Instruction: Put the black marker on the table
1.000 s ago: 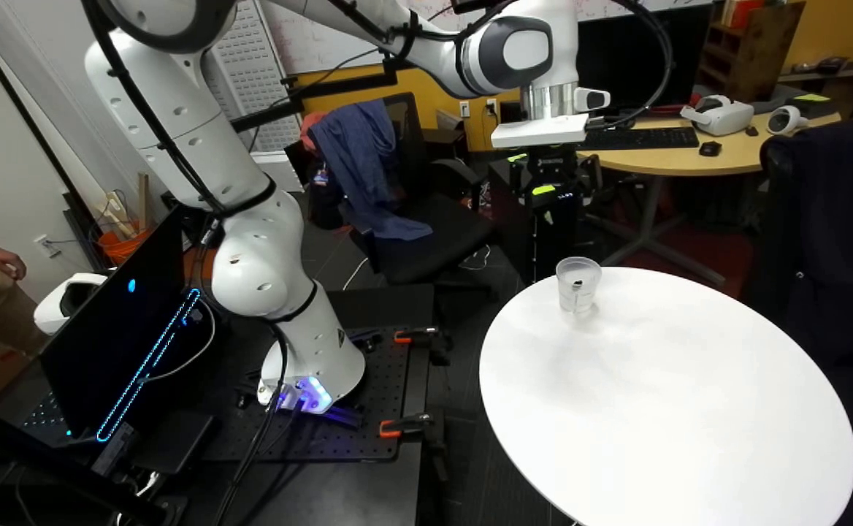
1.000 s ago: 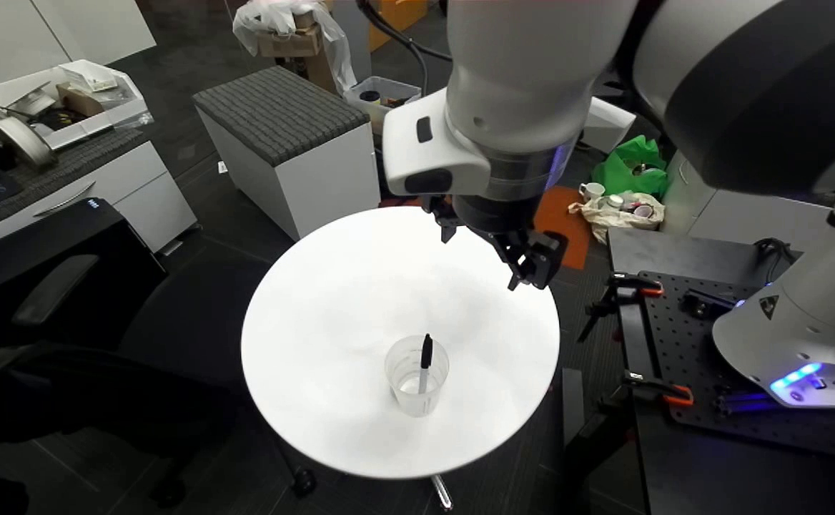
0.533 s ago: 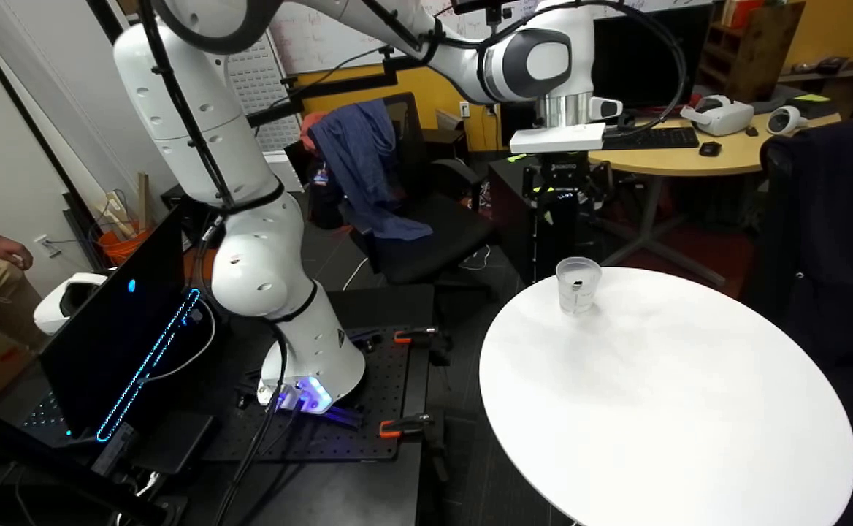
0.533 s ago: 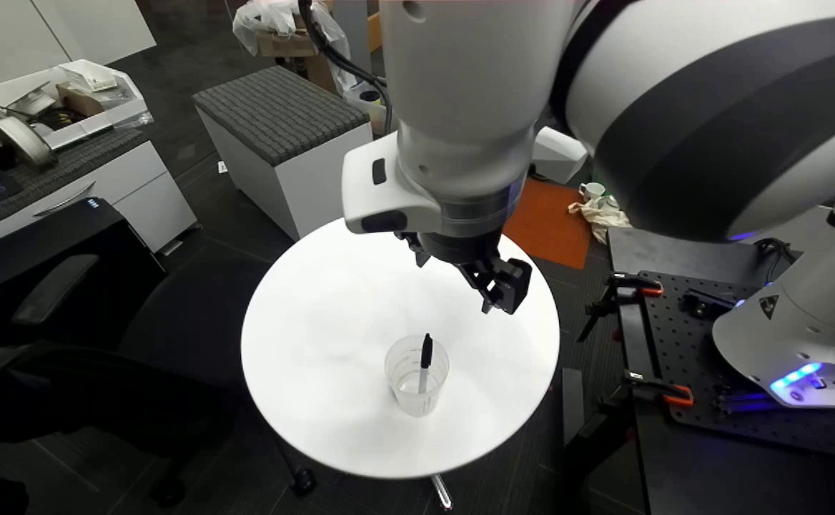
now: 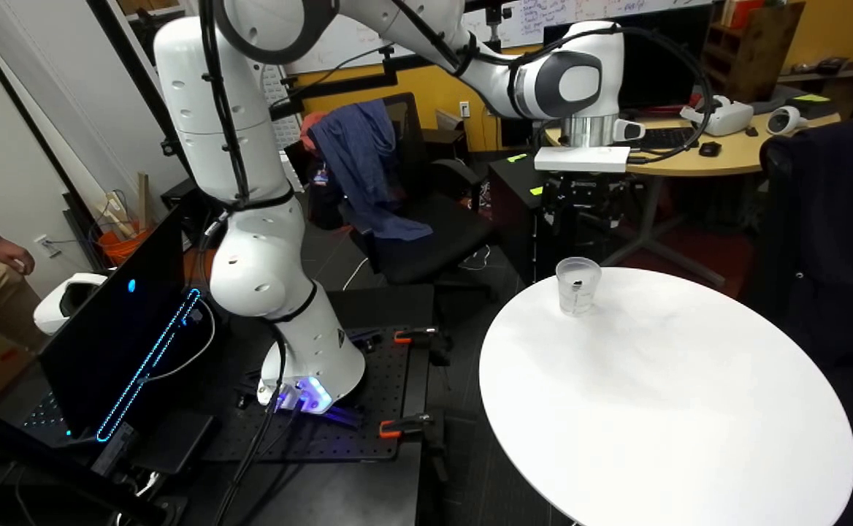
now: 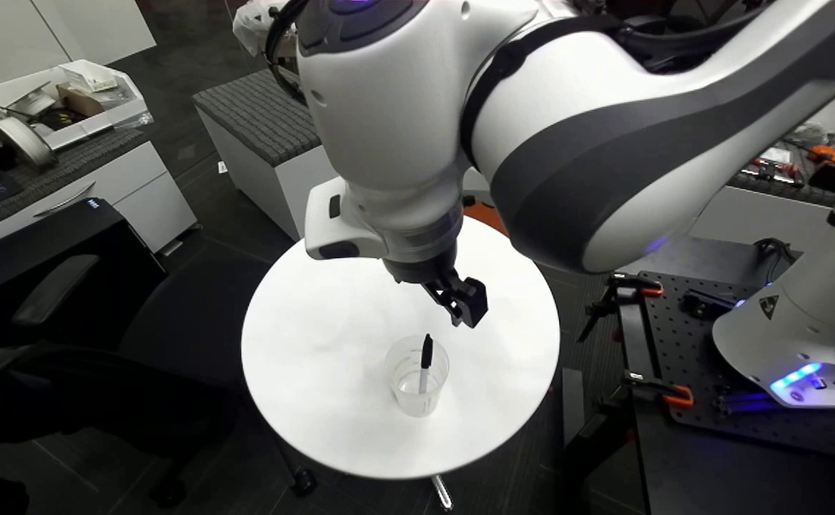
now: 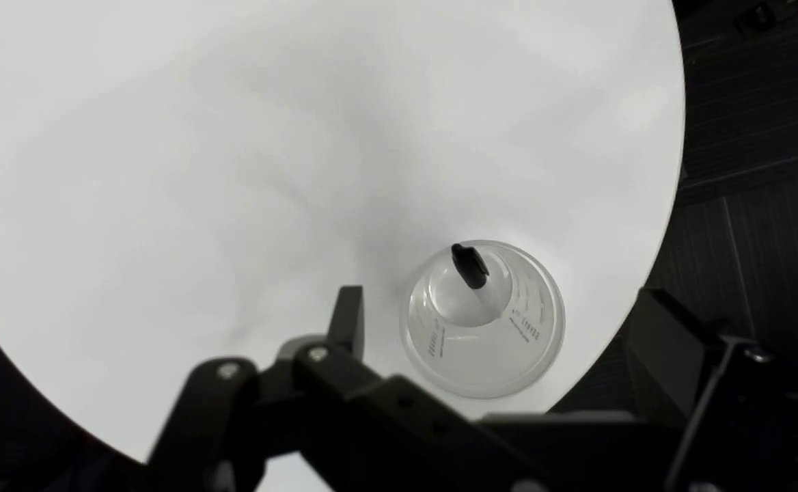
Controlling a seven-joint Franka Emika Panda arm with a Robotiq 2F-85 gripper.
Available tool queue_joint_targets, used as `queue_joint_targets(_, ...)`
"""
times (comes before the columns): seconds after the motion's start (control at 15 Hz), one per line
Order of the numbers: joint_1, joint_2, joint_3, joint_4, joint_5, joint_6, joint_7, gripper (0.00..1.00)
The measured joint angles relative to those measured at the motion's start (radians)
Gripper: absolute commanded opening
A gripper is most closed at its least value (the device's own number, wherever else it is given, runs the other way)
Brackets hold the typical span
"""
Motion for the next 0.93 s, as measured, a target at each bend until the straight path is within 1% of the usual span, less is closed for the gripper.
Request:
queue_joint_targets(0.67,-0.003,0.006,0.003,-0.003,0.0,0.001,0.0,1.0)
queue_joint_targets(0.93,-0.004,0.01,0.003,-0.011,0.0,0.02,0.0,1.0)
